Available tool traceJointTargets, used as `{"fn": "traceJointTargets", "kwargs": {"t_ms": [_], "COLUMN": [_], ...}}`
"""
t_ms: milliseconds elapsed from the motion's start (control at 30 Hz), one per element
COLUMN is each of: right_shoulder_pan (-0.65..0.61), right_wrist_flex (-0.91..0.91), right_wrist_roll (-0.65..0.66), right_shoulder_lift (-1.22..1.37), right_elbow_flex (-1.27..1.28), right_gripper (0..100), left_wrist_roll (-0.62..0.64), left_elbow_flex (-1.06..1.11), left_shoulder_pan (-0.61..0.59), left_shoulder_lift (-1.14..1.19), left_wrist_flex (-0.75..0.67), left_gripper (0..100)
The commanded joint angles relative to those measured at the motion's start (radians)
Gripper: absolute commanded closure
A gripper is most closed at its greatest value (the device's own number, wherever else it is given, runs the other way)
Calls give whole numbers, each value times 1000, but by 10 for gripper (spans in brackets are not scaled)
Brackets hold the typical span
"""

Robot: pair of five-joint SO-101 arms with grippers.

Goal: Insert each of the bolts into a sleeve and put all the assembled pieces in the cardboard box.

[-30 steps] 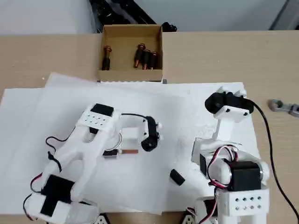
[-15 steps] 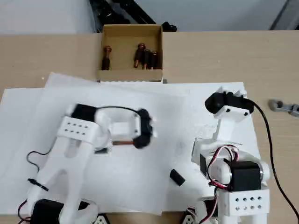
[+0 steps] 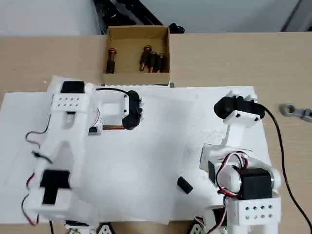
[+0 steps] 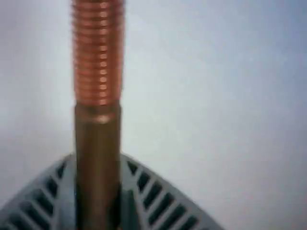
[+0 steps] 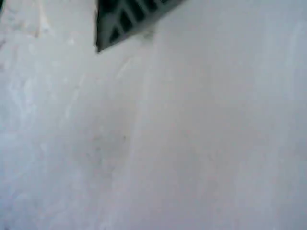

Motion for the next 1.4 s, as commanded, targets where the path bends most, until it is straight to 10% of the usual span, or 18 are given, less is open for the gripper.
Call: {"fn": "traceJointTargets", "kwargs": {"t_ms": [0, 500, 800, 1267, 1367], "right_shoulder_pan": [-4, -5, -5, -5, -5], "right_wrist_flex": [-4, -4, -5, -4, -5], "right_wrist_roll": [-5, -6, -6, 0, 2], "right_shoulder_lift": [-12, -12, -12, -7, -2], "right_elbow_flex": [-3, -3, -3, -3, -3], "right_gripper": [873, 873, 873, 873, 873], "left_wrist_roll": [-29, 178, 436, 1877, 1927], "left_elbow_flex": [-96, -269, -476, -242, -153], "left_shoulder_pan": [26, 54, 46, 91, 52], "left_shoulder_lift": [103, 373, 371, 80, 68], "left_wrist_flex": [-28, -52, 201, 189, 123], "left_gripper": [995, 873, 873, 874, 875]}}
